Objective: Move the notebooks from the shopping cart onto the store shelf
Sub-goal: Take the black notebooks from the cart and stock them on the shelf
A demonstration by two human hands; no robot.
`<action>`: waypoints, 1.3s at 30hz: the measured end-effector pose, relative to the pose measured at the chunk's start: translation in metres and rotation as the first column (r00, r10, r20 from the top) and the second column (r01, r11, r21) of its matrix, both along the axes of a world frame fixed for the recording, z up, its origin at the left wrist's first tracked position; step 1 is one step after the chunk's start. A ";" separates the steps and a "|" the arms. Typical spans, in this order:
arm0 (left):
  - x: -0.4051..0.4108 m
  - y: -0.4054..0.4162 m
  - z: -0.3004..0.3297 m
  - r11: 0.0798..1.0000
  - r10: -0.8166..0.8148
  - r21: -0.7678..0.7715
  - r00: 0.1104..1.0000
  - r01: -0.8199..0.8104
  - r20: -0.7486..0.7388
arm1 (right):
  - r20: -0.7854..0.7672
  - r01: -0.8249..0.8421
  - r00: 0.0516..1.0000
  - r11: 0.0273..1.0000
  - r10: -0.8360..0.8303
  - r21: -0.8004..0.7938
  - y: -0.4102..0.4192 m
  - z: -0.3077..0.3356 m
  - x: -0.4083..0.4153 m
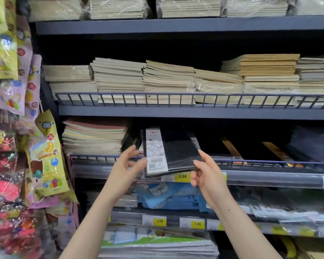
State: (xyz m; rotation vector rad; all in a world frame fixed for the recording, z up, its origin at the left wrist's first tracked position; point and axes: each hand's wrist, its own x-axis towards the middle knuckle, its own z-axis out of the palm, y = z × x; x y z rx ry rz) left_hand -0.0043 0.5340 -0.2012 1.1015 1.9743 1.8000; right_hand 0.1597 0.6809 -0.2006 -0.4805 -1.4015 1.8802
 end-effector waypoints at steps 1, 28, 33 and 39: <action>0.001 -0.006 -0.003 1.000 -0.019 -0.026 0.998 0.018 -0.062 | -0.008 0.002 1.000 1.000 -0.002 -0.002 0.000 0.003 -0.005; -0.061 0.018 0.014 0.987 0.113 -0.093 0.979 -0.130 -0.172 | 0.463 0.010 0.834 0.847 -0.300 0.531 0.028 0.019 -0.035; -0.040 0.000 0.054 0.968 0.116 -0.208 0.986 -0.140 -0.123 | 0.550 -0.127 0.716 0.694 -0.430 0.708 0.020 0.063 -0.017; 0.005 -0.061 0.120 0.909 0.014 -0.408 0.985 -0.083 -0.170 | 0.785 -0.492 0.533 0.640 -0.315 0.591 -0.017 0.132 0.008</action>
